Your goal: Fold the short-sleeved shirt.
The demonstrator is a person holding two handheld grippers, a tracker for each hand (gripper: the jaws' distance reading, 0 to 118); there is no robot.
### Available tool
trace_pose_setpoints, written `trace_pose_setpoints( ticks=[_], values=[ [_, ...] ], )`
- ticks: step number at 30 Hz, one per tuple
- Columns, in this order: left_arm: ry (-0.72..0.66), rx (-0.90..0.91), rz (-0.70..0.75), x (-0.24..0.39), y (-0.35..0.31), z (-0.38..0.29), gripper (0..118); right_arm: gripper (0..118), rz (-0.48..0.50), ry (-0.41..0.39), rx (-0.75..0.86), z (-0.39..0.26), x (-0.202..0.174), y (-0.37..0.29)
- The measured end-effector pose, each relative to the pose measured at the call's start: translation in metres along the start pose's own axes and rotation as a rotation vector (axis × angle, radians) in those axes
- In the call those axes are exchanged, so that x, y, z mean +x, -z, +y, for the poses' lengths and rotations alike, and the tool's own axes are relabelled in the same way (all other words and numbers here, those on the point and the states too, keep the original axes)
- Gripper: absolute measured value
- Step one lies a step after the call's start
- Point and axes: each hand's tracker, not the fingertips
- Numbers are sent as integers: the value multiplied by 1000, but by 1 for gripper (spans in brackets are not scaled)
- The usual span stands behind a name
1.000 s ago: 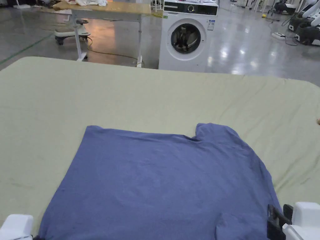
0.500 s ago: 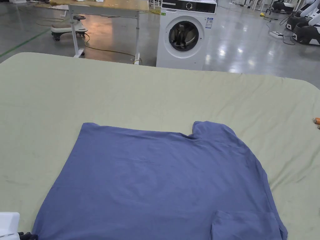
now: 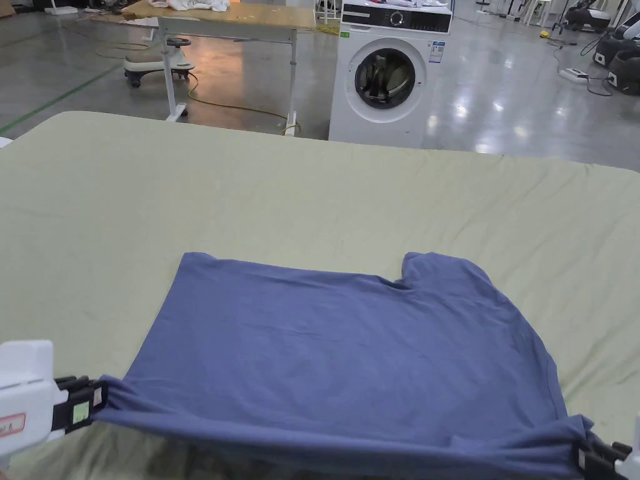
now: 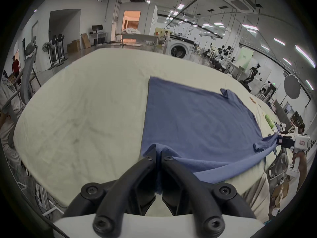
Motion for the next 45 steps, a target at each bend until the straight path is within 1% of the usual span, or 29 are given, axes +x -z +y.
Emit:
trace_pose_setpoints(
  ticks=[5, 12, 17, 21, 22, 23, 24, 25, 26, 28, 29, 30, 31, 35, 37, 38, 39, 40, 41, 42, 43, 44, 45],
  values=[
    [3, 31, 1, -1, 44, 43, 0, 9, -8, 25, 40, 45, -2, 38],
    [2, 14, 33, 2, 114, 78, 0, 9, -42, 14, 27, 87, -6, 115],
    [-22, -48, 67, 5, 150, 77, 0, 9, -69, 6, -33, 92, -7, 157],
    [-21, -86, 82, 12, 165, 71, 1, 10, -81, -3, -90, 88, -6, 178],
    [-13, -90, 88, 14, 168, 70, 1, 11, -80, 4, -99, 85, -5, 183],
    [-6, -92, 90, 14, 168, 71, 2, 14, -83, 5, -103, 83, -5, 185],
    [-6, -91, 90, 15, 167, 70, 7, 20, -86, 3, -104, 83, -5, 186],
    [-5, -87, 92, 18, 166, 70, 16, 27, -98, -6, -93, 82, -7, 183],
    [-1, -67, 93, 19, 161, 71, 33, 33, -118, -20, -60, 81, -9, 179],
    [24, -8, 103, 24, 150, 73, 64, 43, -123, -24, 15, 82, -13, 165],
    [38, 29, 93, 28, 143, 72, 70, 51, -109, -21, 63, 83, -16, 155],
    [50, 58, 79, 33, 136, 72, 70, 55, -93, -15, 104, 82, -21, 147],
    [61, 103, 58, 35, 125, 72, 70, 56, -81, -13, 147, 83, -26, 137],
    [146, 264, 44, 60, 89, 63, 70, 56, -70, -34, 337, 78, -55, 95],
    [158, 332, 57, 74, 73, 55, 69, 56, -67, -32, 412, 73, -69, 78],
    [172, 358, 60, 81, 65, 50, 64, 56, -59, -29, 447, 70, -78, 69],
    [186, 382, 52, 80, 60, 47, 57, 54, -57, -29, 474, 67, -85, 62],
    [198, 418, 63, 87, 54, 41, 46, 49, -55, -36, 504, 64, -92, 53],
    [218, 435, 74, 93, 48, 36, 27, 34, -57, -39, 525, 62, -100, 47],
    [220, 448, 83, 98, 43, 33, 14, 15, -65, -39, 545, 59, -106, 42],
    [217, 468, 92, 97, 39, 30, 3, 5, -64, -45, 563, 57, -111, 37],
    [207, 495, 93, 100, 34, 26, 0, 5, -74, -52, 575, 54, -117, 31],
    [205, 506, 94, 101, 28, 22, 0, 2, -73, -55, 577, 52, -120, 27]
  ],
)
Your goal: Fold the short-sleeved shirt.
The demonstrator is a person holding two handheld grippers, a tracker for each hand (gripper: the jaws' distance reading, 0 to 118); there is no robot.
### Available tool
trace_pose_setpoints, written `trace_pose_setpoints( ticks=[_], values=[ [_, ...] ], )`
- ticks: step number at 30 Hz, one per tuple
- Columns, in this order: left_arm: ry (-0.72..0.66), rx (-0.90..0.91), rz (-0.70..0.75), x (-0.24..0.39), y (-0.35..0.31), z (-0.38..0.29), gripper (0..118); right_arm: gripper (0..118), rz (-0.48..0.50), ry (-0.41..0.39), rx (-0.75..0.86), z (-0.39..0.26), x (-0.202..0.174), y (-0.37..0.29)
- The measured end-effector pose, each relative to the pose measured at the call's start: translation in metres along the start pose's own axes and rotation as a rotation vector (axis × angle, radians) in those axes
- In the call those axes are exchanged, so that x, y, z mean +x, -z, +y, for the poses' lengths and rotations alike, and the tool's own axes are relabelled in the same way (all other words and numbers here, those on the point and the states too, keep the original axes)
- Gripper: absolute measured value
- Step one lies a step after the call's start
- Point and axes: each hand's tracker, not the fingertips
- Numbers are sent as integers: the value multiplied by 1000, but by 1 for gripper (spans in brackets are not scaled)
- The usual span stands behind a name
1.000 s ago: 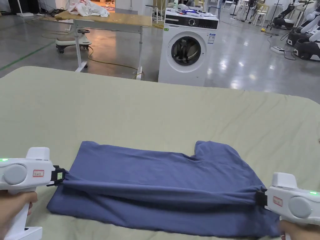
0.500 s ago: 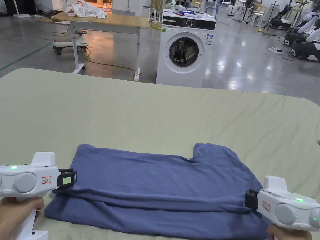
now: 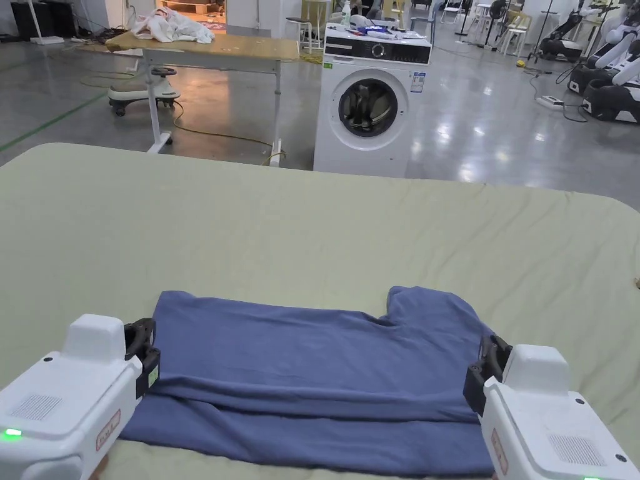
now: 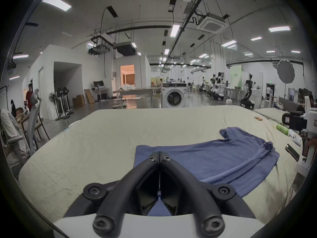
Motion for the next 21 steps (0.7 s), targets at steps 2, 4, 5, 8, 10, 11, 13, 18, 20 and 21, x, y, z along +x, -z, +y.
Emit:
trace_pose_setpoints(
  ticks=[2, 4, 5, 8, 10, 11, 13, 18, 20, 21],
  values=[
    [0, 13, 17, -2, -8, -2, 0, 0, 6, -3, 13, 1, -5, -6],
    [15, 28, 40, -3, -17, -3, 0, 0, 4, -8, 32, 2, -9, -14],
    [27, 24, 49, -6, -19, -4, 0, 0, 4, -6, 46, 1, -9, -16],
    [27, -16, 74, -23, -20, -9, 0, 0, 0, -15, 58, 2, -11, -23],
    [-11, -85, 78, -38, -13, -13, 0, 0, 3, -23, 60, 1, -11, -26],
    [-32, -151, 69, -49, -7, -15, 0, 0, 4, -32, 56, 0, -12, -26],
    [-58, -224, 74, -67, 5, -21, 0, 0, 10, -36, 49, -3, -9, -25],
    [-126, -458, 14, -95, 47, -34, 1, 0, 11, -39, 4, -12, -6, -20],
    [-143, -520, 13, -104, 66, -40, 8, 0, 7, -36, -13, -16, -5, -18],
    [-153, -560, -13, -108, 75, -43, 21, 0, 6, -35, -19, -18, -2, -18]
  ],
)
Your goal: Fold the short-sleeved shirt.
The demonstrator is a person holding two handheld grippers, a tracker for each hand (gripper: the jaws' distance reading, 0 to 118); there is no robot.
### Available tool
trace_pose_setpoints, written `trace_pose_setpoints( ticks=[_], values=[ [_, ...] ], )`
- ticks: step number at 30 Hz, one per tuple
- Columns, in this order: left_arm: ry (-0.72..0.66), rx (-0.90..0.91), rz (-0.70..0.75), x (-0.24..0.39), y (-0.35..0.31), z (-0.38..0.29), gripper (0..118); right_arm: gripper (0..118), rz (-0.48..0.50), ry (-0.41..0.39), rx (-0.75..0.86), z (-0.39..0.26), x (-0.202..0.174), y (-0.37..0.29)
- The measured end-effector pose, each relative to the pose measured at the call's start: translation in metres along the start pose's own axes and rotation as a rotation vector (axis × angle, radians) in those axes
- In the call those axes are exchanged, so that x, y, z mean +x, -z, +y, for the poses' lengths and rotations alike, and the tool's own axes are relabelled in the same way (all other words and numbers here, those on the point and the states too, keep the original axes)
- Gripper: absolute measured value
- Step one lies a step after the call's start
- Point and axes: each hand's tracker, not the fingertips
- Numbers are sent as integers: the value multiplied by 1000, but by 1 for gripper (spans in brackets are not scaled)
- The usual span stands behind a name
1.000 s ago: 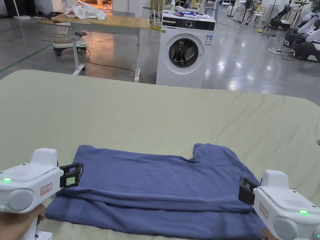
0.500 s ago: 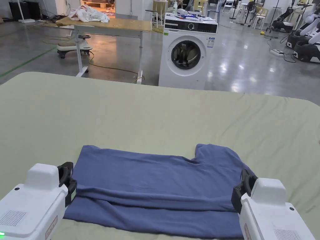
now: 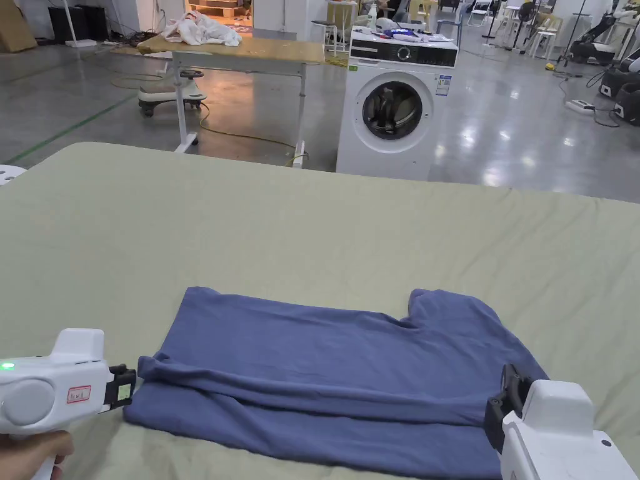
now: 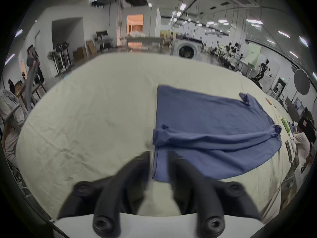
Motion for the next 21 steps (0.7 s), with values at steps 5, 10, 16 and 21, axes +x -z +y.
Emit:
trace_pose_setpoints(
  ticks=[5, 10, 16, 21],
  values=[
    [-19, -136, 8, 14, 27, 4, 63, 0, -11, -1, -36, -8, 6, 3],
    [62, -210, 78, 34, 40, -2, 65, 0, -26, -8, -72, -15, 13, 5],
    [153, -207, 63, 62, 32, -9, 13, 0, -47, 6, -124, -23, 26, 8],
    [170, -183, 37, 54, 16, -15, 1, 3, -33, 64, -268, -34, 61, 29]
  ],
)
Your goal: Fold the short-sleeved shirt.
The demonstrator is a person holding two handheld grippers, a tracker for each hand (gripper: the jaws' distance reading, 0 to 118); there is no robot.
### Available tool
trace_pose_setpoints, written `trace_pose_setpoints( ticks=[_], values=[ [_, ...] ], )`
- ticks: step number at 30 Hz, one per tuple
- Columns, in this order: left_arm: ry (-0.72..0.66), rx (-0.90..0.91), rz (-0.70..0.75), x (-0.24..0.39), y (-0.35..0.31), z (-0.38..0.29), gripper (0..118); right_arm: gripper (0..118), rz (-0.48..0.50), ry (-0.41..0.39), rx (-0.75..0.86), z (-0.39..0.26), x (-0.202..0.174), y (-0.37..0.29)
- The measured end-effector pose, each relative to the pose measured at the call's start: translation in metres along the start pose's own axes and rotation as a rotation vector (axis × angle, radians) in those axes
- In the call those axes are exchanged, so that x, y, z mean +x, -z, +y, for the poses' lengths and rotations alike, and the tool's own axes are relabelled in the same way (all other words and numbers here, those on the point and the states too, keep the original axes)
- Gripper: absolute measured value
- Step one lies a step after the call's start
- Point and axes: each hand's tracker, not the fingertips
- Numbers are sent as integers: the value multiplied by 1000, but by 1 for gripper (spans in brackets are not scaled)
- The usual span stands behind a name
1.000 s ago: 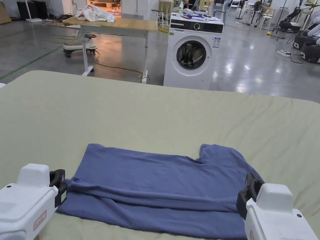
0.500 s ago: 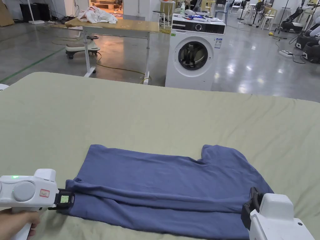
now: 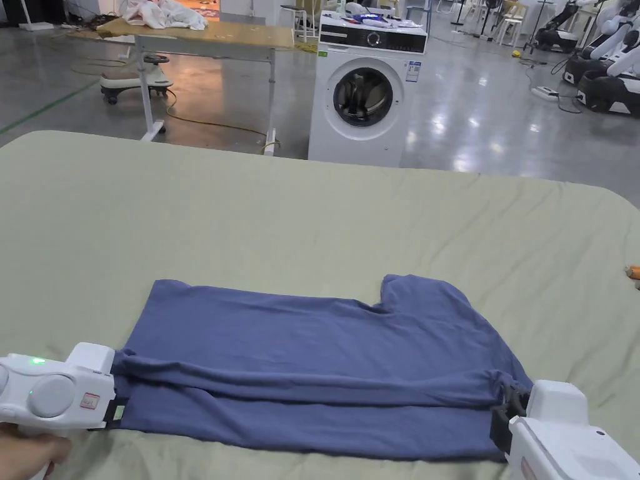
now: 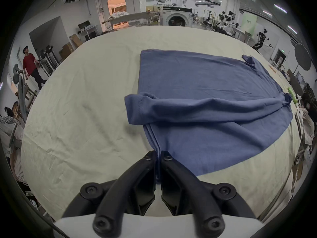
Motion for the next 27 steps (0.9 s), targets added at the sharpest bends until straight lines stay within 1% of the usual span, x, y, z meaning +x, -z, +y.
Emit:
trace_pose_setpoints(
  ticks=[1, 3, 4, 5, 6, 7, 8, 10, 11, 12, 13, 14, 15, 16, 17, 21, 27],
  values=[
    [-3, 12, -8, -2, -6, -3, 1, 11, -2, -4, -39, -1, 9, 8],
    [-13, 40, -27, -4, -17, -8, 1, 49, 1, -4, -135, -1, 27, 24],
    [-15, 59, -29, -9, -22, -9, 1, 63, 5, -13, -205, -1, 35, 34],
    [-12, 80, -33, -9, -28, -12, 1, 69, 7, -20, -264, -3, 42, 46],
    [-7, 88, -36, -9, -33, -15, 1, 70, 13, -25, -291, -5, 47, 54],
    [-11, 101, -43, -10, -38, -18, 1, 70, 25, -54, -331, -8, 52, 65],
    [-17, 116, -52, -14, -39, -18, 1, 70, 15, -69, -349, -12, 55, 74],
    [-28, 126, -60, -15, -45, -22, 1, 69, 40, -54, -403, -18, 61, 89],
    [-32, 126, -63, -16, -47, -23, 1, 66, 69, -32, -446, -21, 61, 94],
    [-34, 129, -62, -17, -46, -23, 1, 58, 78, -21, -463, -24, 62, 98],
    [-35, 132, -61, -17, -46, -25, 1, 46, 103, -15, -449, -27, 61, 100],
    [-35, 135, -63, -17, -47, -26, 1, 31, 136, -3, -449, -29, 60, 101],
    [-35, 139, -64, -17, -47, -27, 1, 20, 142, 3, -443, -29, 59, 100],
    [-37, 144, -63, -17, -46, -28, 1, 9, 118, -2, -436, -28, 57, 98],
    [-41, 147, -64, -18, -46, -28, 1, 5, 105, -16, -430, -25, 56, 97],
    [-54, 172, -69, -21, -55, -26, 0, 3, 111, -20, -388, -11, 56, 75],
    [-51, 231, -59, -26, -87, -24, 0, 3, 83, -73, -315, 27, 60, 27]
  ],
)
